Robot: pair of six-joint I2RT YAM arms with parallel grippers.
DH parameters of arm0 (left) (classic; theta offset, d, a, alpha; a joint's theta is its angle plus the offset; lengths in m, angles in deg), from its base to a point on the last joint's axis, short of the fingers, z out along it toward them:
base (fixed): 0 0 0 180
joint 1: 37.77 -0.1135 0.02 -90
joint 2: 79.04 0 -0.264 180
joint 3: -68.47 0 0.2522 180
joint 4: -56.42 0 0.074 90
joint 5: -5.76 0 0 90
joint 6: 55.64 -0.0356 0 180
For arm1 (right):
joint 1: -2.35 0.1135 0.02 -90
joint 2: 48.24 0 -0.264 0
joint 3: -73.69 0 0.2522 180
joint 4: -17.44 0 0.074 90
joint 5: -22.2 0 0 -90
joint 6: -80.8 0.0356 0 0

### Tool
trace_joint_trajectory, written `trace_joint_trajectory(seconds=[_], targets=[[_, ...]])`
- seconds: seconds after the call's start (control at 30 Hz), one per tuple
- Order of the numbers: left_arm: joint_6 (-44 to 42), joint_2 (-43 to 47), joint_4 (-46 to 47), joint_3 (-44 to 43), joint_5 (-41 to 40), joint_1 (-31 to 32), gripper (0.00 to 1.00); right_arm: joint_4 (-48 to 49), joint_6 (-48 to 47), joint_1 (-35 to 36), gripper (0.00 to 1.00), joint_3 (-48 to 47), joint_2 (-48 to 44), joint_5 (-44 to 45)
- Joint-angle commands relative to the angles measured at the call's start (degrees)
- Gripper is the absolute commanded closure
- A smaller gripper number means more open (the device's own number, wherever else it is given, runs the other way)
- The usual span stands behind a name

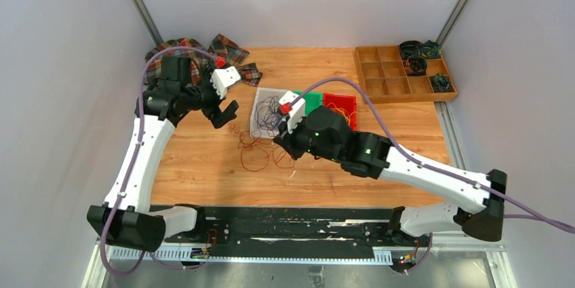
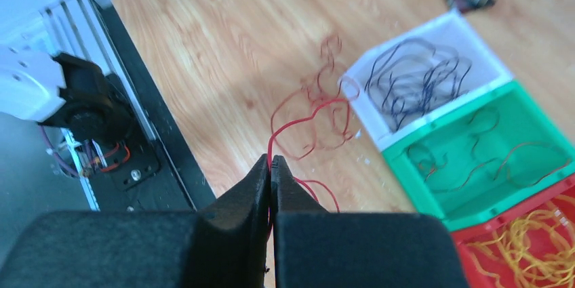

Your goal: Untangle the cables

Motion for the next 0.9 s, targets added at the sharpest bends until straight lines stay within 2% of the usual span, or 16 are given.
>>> trace_joint_trajectory(seconds=[0.0,0.13,0.27,0.5,0.67,0.8,0.87], targets=[[-2.1,4.4,-2.6,-2.4,9.3,-0.4,0.02,1.5,-8.7,-0.4,0.99,-4.3,-3.3,0.7],[-1.8,7.0,-2.6,-2.3,10.8,-0.4,0.02,2.0,-12.5,-0.5,0.99,-9.2,-4.7,2.9],[-0.6,7.3,-2.6,-1.5,11.2,-0.4,0.02,3.1,-14.3,-0.6,0.99,-14.5,-5.4,0.2],[3.0,9.9,-2.6,-2.1,25.0,-0.4,0.02,2.2,-12.7,-0.6,0.99,-23.0,-1.3,-7.9],[1.5,12.1,-2.6,-7.2,27.9,-0.4,0.02,2.1,-11.3,-0.6,0.99,-24.0,1.6,-11.5],[0.5,12.4,-2.6,-8.8,33.2,-0.2,0.01,3.6,-9.7,-0.6,0.99,-23.3,3.3,-13.8],[1.6,12.2,-2.5,-8.9,36.1,-0.2,0.03,4.9,-9.0,-0.6,0.99,-22.8,3.8,-14.0]])
